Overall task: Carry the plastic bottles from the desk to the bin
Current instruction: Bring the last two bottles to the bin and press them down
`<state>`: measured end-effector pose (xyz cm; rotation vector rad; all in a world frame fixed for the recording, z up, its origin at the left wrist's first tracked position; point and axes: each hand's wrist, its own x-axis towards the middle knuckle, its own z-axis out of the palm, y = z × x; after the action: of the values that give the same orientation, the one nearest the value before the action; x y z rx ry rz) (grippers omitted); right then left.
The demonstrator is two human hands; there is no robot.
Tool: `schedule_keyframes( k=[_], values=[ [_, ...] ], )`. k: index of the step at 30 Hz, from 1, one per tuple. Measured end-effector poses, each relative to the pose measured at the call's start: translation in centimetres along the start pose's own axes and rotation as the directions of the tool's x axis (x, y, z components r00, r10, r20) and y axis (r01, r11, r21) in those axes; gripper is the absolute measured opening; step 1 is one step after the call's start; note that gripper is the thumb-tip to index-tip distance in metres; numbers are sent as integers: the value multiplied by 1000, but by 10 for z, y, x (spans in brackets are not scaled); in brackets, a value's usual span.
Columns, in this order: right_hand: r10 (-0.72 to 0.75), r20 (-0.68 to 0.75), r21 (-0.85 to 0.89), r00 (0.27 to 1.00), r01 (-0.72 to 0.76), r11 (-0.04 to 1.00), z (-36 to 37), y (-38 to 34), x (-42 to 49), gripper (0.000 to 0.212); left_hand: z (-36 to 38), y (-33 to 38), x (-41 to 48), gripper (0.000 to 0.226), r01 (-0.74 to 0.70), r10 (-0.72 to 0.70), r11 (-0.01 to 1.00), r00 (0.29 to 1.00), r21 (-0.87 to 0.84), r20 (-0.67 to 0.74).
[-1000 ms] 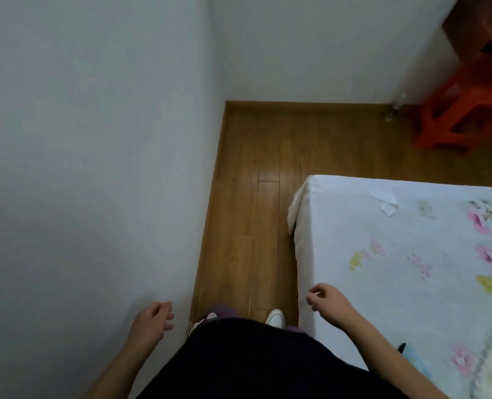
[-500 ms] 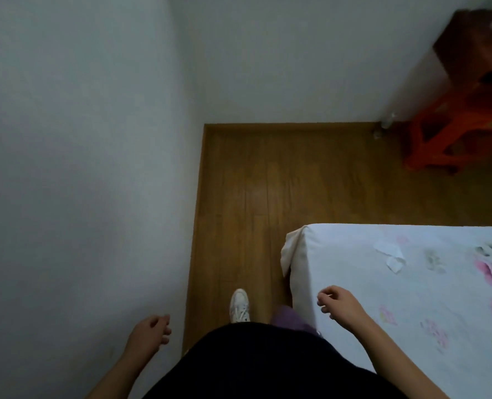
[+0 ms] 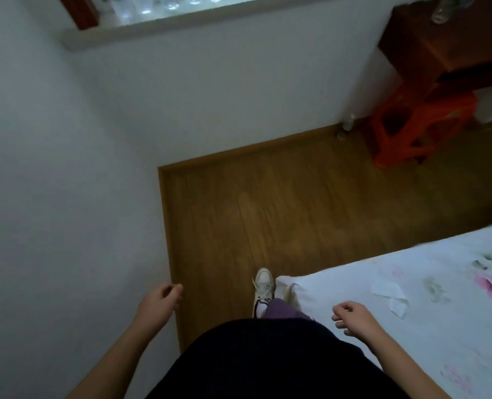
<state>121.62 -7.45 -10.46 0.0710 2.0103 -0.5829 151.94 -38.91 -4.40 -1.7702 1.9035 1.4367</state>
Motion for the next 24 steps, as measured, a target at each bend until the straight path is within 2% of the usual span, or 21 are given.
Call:
schedule_keyframes(
  k=[7,13,18,21,24],
  values=[
    [-194,65,-57,979,197,979,-25,-168,54,14,-30,66,84,24,85,-83,996,996,41,-43],
    [-307,4,30,952,307,951,-59,-270,76,13,-57,125,165,29,177,-176,978,984,114,-20],
    [-176,-90,150,980,188,971,-83,-286,103,13,-71,220,256,28,101,-127,960,988,261,83],
    [-31,-176,270,984,79,960,-94,-275,109,14,-58,297,300,27,-71,3,917,985,393,171],
    [109,-247,429,963,8,903,-100,-257,103,15,-26,377,329,25,-266,125,841,943,472,308]
  ],
)
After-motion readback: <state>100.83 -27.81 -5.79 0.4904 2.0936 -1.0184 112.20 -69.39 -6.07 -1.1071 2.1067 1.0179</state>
